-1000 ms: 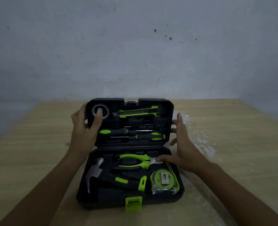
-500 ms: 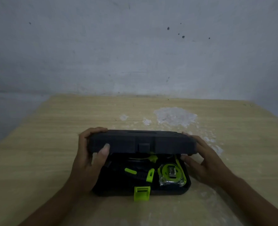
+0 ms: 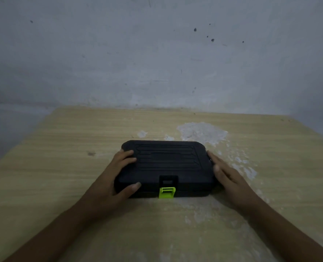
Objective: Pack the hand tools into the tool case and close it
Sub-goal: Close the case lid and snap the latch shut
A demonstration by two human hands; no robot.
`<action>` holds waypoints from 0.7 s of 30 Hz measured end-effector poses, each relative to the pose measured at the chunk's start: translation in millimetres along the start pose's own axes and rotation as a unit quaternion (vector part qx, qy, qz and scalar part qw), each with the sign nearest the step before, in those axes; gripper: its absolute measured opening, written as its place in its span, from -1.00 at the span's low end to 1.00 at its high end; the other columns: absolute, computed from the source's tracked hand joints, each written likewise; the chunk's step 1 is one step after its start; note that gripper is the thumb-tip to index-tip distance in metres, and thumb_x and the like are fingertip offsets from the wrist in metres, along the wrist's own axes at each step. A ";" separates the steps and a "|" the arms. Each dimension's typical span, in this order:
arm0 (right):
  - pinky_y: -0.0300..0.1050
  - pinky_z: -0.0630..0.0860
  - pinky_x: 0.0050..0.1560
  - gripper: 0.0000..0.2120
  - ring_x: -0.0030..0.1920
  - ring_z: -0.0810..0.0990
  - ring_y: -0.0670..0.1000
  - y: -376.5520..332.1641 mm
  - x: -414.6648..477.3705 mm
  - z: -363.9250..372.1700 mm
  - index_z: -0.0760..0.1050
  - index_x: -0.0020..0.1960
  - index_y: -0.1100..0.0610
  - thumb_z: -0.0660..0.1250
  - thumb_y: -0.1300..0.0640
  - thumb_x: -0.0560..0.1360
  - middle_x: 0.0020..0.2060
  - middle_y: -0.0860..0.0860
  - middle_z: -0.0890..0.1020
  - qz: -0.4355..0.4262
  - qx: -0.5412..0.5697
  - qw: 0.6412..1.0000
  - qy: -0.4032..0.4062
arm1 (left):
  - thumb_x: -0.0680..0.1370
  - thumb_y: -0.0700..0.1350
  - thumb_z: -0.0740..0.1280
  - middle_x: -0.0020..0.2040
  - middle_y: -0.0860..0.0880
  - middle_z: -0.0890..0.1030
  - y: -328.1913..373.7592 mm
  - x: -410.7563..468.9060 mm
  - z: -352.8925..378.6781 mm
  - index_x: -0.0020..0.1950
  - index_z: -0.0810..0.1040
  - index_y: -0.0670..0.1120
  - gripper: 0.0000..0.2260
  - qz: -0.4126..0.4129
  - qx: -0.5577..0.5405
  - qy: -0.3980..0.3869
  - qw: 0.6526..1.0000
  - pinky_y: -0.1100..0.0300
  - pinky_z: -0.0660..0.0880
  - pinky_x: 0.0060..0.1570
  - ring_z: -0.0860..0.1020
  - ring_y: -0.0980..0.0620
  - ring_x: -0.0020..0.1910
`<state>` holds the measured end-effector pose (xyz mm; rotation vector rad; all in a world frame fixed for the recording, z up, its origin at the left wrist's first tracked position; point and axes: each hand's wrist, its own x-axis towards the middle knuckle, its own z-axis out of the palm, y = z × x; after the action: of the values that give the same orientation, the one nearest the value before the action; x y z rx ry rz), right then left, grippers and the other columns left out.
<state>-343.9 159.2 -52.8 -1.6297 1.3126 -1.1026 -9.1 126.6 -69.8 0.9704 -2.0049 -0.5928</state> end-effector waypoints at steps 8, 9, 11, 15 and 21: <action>-0.60 0.25 0.20 -0.58 0.35 0.21 -0.50 -1.4 -0.8 8.1 0.26 0.44 -0.15 0.11 -0.12 0.59 0.44 -0.32 0.25 -0.028 -0.081 0.996 0.029 | 0.53 0.13 0.30 0.44 -0.01 0.39 -7.9 1.3 9.9 0.34 0.48 -0.08 -0.55 0.097 0.158 0.033 0.982 -0.15 0.23 0.43 0.16 -0.08 0.53; -0.49 0.21 0.32 -0.60 0.43 0.16 -0.39 0.0 -0.8 10.5 0.28 0.44 -0.13 0.07 -0.15 0.62 0.47 -0.30 0.23 -0.055 -0.134 0.989 0.038 | 0.54 0.13 0.30 0.41 -0.04 0.43 -5.3 1.8 13.5 0.33 0.49 -0.12 -0.54 0.117 0.204 0.041 0.971 -0.20 0.22 0.42 0.19 -0.10 0.51; -0.17 0.14 0.46 -0.56 0.51 0.13 -0.23 0.9 -0.5 18.1 0.34 0.41 -0.10 0.02 -0.18 0.60 0.50 -0.22 0.24 -0.123 -0.264 0.955 0.051 | 0.54 0.20 0.27 0.37 -0.07 0.49 4.4 3.8 21.3 0.32 0.50 -0.16 -0.47 0.130 0.271 0.046 0.953 -0.19 0.21 0.42 0.27 -0.08 0.48; 0.08 0.13 0.45 -0.42 0.50 0.26 -0.02 -9.1 -3.1 39.8 0.39 0.41 0.06 0.18 -0.25 0.52 0.46 -0.04 0.36 -0.239 -0.503 0.830 0.044 | 0.44 0.42 0.20 0.36 -0.11 0.50 18.5 13.2 30.0 0.35 0.47 -0.20 -0.22 0.140 0.390 0.010 0.910 -0.22 0.25 0.37 0.42 -0.07 0.38; 0.16 0.29 0.33 -0.35 0.42 0.39 0.07 -10.5 -1.7 56.6 0.37 0.42 0.10 0.27 -0.23 0.45 0.44 0.04 0.41 -0.236 -0.576 0.781 0.056 | 0.36 0.48 0.22 0.38 -0.09 0.49 14.9 27.7 31.1 0.39 0.43 -0.15 -0.14 0.152 0.443 -0.040 0.883 -0.10 0.37 0.33 0.45 -0.09 0.36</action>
<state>-287.4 165.1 -62.7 -2.9467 1.8845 -0.6029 -51.5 115.2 -64.1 1.0919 -2.4709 0.5369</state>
